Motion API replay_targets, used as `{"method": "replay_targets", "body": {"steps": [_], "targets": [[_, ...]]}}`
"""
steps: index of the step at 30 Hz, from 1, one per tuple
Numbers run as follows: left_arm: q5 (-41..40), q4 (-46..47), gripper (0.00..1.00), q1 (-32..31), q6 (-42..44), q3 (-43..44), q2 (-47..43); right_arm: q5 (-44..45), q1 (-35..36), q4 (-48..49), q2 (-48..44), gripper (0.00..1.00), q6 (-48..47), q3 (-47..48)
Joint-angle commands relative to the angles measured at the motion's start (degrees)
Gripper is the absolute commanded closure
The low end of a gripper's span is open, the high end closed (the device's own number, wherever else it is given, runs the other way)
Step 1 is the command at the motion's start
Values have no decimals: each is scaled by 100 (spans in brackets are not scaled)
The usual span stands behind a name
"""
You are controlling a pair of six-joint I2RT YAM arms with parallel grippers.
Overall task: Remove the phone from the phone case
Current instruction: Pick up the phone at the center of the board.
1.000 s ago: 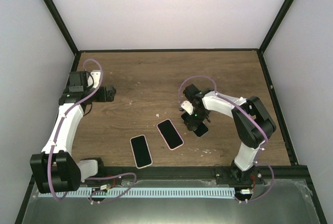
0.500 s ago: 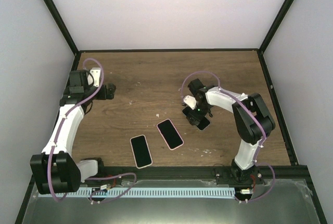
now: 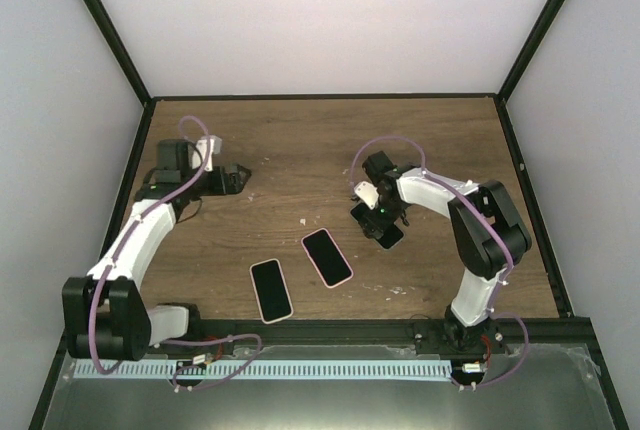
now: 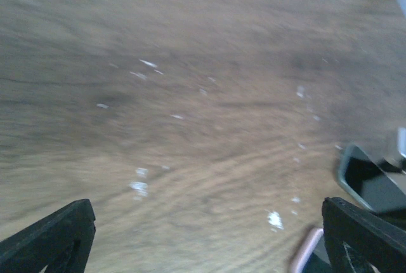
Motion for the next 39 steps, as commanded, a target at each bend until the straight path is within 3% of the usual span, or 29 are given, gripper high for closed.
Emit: {"method": "replay_targets", "body": {"steps": [1,14,22,34,39], "targets": [[1027,668,9,-363,-677,-63,430,-58,-81,651,-298,43,134,229],[1836,1328,17,-1221,-1458,408,1823,-1062,-17,790,-464,43,428,845],[2300,1584,24,-1602,-1783,987,2516,-1229,324,673,-303,42,559,1299],[2675,2030,47,-1634,-2258,1238,3035,-1340,672,560,-80,42,719,1744],[2726,2143,64,-1634,-2358,1258,3100,-1293,686,546,-12,42,758,1844]]}}
